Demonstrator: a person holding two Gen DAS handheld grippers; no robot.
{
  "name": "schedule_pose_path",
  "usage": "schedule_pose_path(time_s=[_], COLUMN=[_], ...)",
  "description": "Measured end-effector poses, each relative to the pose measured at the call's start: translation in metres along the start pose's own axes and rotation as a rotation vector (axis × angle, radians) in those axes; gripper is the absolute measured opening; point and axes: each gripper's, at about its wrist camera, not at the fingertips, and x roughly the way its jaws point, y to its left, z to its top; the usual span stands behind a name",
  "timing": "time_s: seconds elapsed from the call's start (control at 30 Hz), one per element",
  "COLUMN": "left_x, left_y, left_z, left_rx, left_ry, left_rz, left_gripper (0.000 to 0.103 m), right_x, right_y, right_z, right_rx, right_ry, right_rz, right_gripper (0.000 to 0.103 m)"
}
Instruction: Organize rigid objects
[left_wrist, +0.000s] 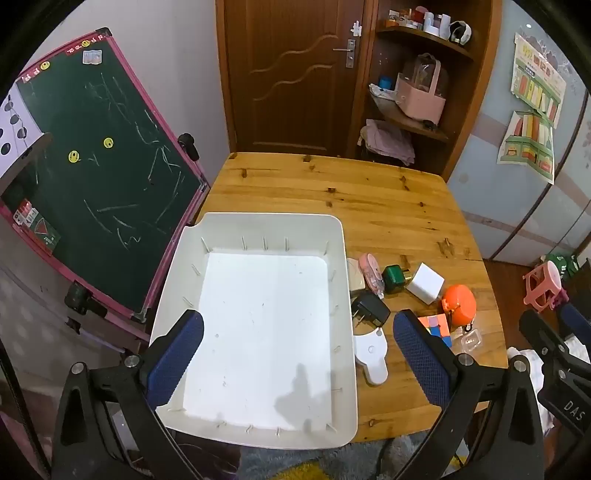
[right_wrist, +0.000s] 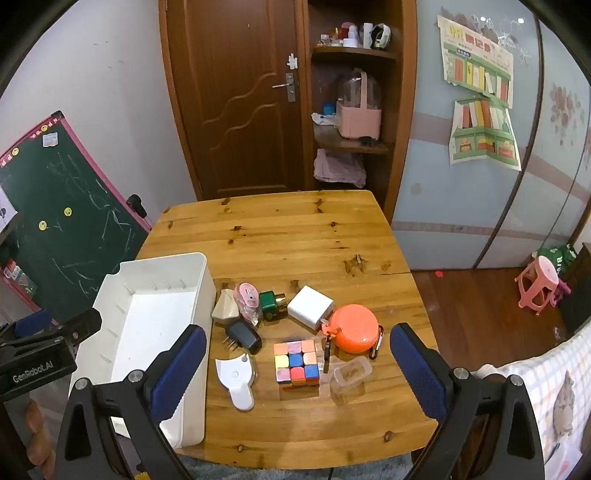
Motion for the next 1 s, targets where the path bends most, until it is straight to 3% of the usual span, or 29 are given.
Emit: schedule_pose_path(time_s=[1.0], left_x=[0.008], left_y=[-0.005], left_z=[-0.010], left_rx=[0.004], left_ry=[0.024], left_rz=[-0.011], left_gripper=[0.102], right_x=[0.011], right_y=[-0.001], right_z=[-0.002], right_rx=[0.011], right_ry=[0.038], right_rz=[0.005], right_gripper=[0.100])
